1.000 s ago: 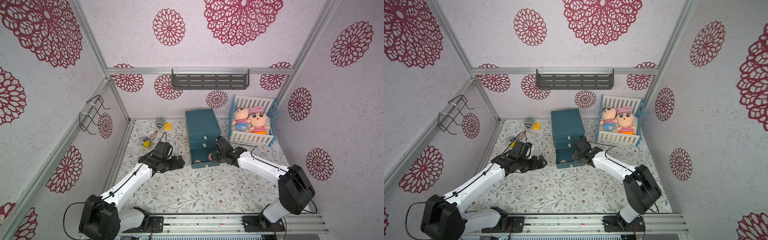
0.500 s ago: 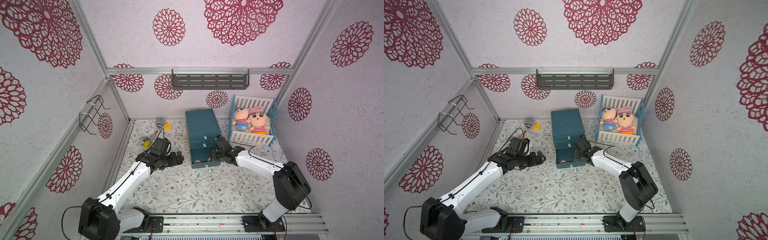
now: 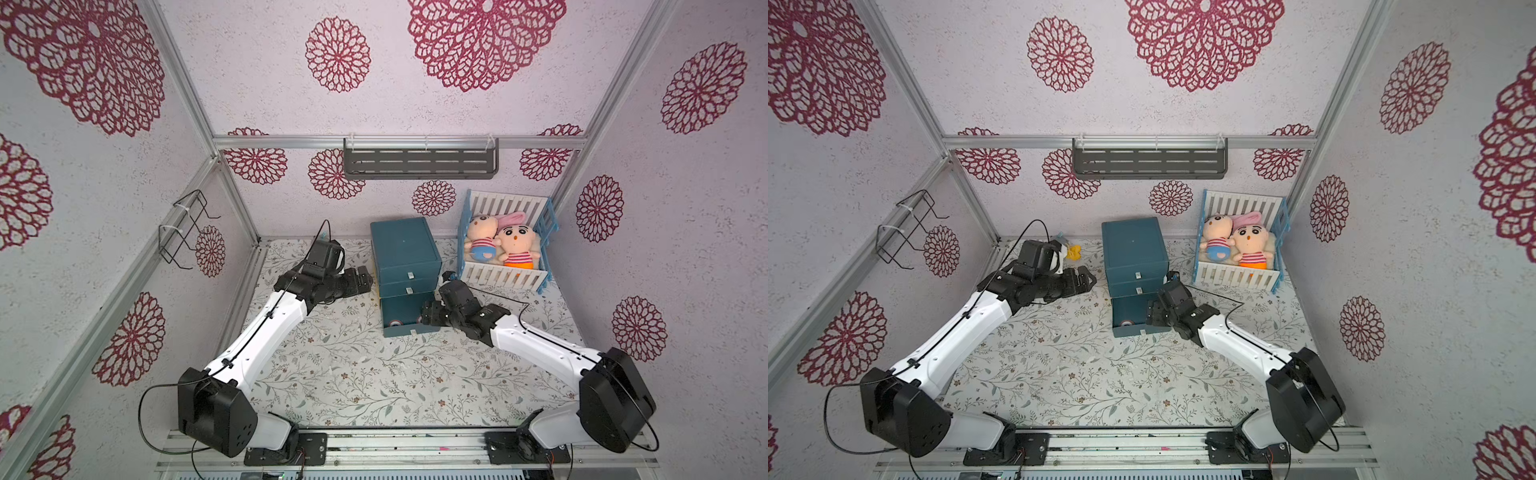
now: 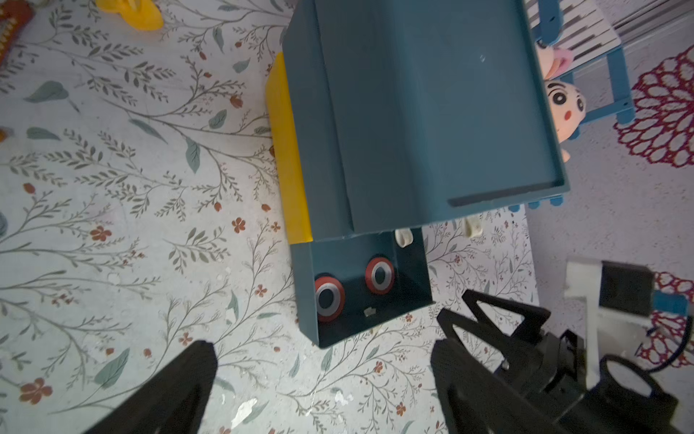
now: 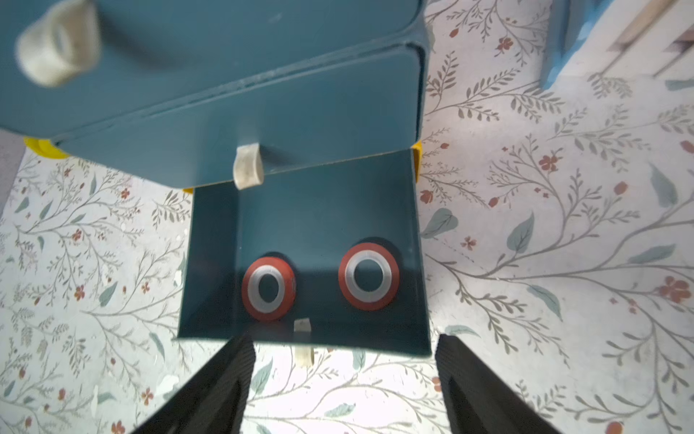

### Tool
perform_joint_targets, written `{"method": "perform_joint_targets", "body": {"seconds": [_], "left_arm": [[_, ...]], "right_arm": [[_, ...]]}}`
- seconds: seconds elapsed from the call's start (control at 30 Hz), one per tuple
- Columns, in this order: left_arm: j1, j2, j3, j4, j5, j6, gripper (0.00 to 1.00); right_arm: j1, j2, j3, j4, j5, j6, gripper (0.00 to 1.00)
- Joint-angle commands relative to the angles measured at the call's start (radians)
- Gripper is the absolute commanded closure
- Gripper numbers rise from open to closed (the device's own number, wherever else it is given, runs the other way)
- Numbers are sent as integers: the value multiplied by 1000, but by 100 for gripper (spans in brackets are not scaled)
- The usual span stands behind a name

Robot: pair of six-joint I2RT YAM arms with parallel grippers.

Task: Place the transparent tape into the drawer according to color
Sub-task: Place the tape in the drawer, then close the drawer in the storage box.

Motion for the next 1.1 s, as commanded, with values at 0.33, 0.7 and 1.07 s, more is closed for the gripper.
{"method": "perform_joint_targets", "body": {"seconds": [0.33,0.7,1.07], "left_arm": [[18,250,333,-70,19,57,2],[17,366,421,-80,39,68,11],[16,394,432,-67,74,72,28]], "right_arm": [[69,-168,-155,143,-18,70,4],[79,-159,-200,237,-32,83,3],[111,-129,-260,353,-30,117,4]]}}
